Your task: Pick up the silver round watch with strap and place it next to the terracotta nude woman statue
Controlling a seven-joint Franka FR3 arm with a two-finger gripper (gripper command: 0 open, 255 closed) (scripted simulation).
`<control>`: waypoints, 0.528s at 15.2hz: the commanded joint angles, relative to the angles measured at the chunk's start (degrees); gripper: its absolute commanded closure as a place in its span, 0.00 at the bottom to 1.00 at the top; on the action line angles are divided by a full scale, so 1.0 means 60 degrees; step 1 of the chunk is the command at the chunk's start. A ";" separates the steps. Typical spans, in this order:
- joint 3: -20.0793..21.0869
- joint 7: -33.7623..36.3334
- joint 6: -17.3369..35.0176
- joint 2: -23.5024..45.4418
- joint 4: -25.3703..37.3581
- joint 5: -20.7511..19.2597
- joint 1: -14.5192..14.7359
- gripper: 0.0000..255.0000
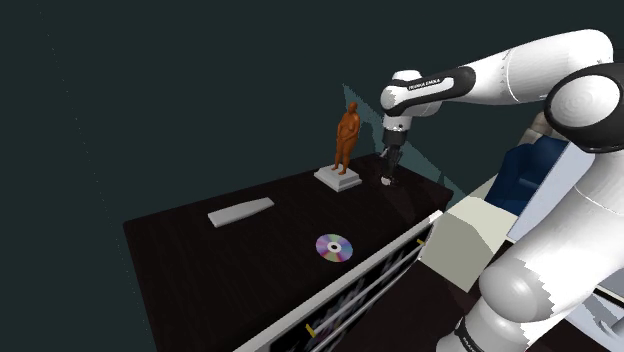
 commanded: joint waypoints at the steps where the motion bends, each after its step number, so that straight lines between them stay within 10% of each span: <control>1: 0.0003 0.0010 0.0273 0.0078 -0.0190 0.0001 0.0003 1.00; 8: -0.0001 0.0015 0.1154 0.0387 -0.0762 0.0005 0.0001 1.00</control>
